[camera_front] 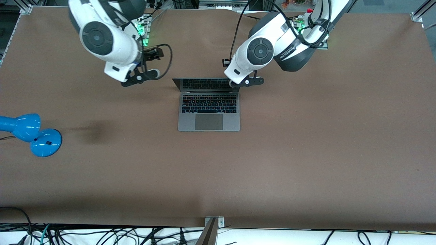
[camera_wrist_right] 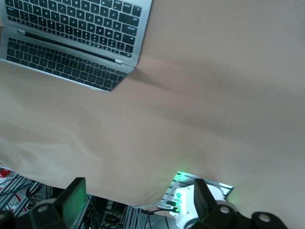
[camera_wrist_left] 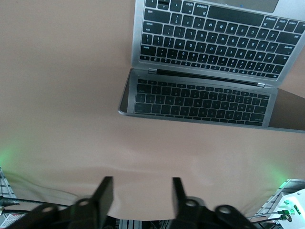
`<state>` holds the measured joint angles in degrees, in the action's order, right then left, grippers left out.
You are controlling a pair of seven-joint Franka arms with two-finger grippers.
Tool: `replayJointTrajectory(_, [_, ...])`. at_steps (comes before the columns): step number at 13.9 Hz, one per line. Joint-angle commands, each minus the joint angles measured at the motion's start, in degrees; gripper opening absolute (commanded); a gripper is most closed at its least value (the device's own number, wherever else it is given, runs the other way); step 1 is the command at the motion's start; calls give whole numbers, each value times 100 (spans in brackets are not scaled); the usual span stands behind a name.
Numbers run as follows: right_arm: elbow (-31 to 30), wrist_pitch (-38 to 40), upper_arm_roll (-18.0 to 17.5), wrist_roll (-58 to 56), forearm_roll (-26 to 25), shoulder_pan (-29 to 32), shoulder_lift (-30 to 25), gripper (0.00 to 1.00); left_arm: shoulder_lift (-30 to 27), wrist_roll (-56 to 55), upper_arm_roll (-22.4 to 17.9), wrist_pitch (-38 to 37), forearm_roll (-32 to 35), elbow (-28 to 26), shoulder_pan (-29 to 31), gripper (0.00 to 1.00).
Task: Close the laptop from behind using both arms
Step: 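Bring both grippers behind the raised laptop screen, fingers pointing down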
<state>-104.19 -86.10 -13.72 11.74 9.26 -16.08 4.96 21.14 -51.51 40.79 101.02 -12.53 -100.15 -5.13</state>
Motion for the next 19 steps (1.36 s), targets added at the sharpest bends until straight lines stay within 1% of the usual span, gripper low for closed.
replayJointTrajectory(1, [-198, -449, -420, 677, 85, 35, 110, 95, -40, -87, 8, 23, -57, -74, 47, 9])
replayJointTrajectory(2, [-364, -669, -604, 976, 85, 35, 102, 86, -31, -87, 17, 23, -65, -101, 56, 0])
replayJointTrajectory(3, [-531, -880, -762, 1240, 85, 35, 101, 59, -31, -96, 17, 23, -83, -101, 73, 0])
replayJointTrajectory(4, [-663, -1004, -886, 1513, 94, 35, 93, 24, -5, -70, 17, 15, -83, -118, 108, 0])
replayJointTrajectory(5, [-699, -1005, -983, 1646, 111, 43, 128, 0, 109, -9, 17, 23, -83, -118, 126, 0])
replayJointTrajectory(6, [-752, -1014, -1053, 1682, 129, 35, 137, 0, 214, -8, 8, 58, -83, -84, 126, 0])
replayJointTrajectory(8, [-770, -1023, -1071, 1682, 129, 17, 154, 0, 364, 1, -18, 233, -57, -74, 126, 0])
replayJointTrajectory(9, [-779, -1040, -1071, 1761, 94, -87, 172, 0, 417, 1, -36, 295, -57, -48, 126, 0])
replayJointTrajectory(12, [-735, -1373, -1071, 2279, -11, -272, 382, 0, 584, -43, -62, 436, -65, -48, 118, 0])
replayJointTrajectory(15, [-717, -1663, -1071, 2385, -459, -282, 541, 0, 759, -43, -88, 690, -39, -39, 126, 0])
replayJointTrajectory(17, [-708, -1857, -1054, 2464, -547, -273, 637, 0, 883, -26, -149, 866, -30, -31, 126, 0])
replayJointTrajectory(19, [-551, -2094, -1045, 2587, -758, -264, 891, 0, 997, 9, -220, 1033, -21, 4, 126, 0])
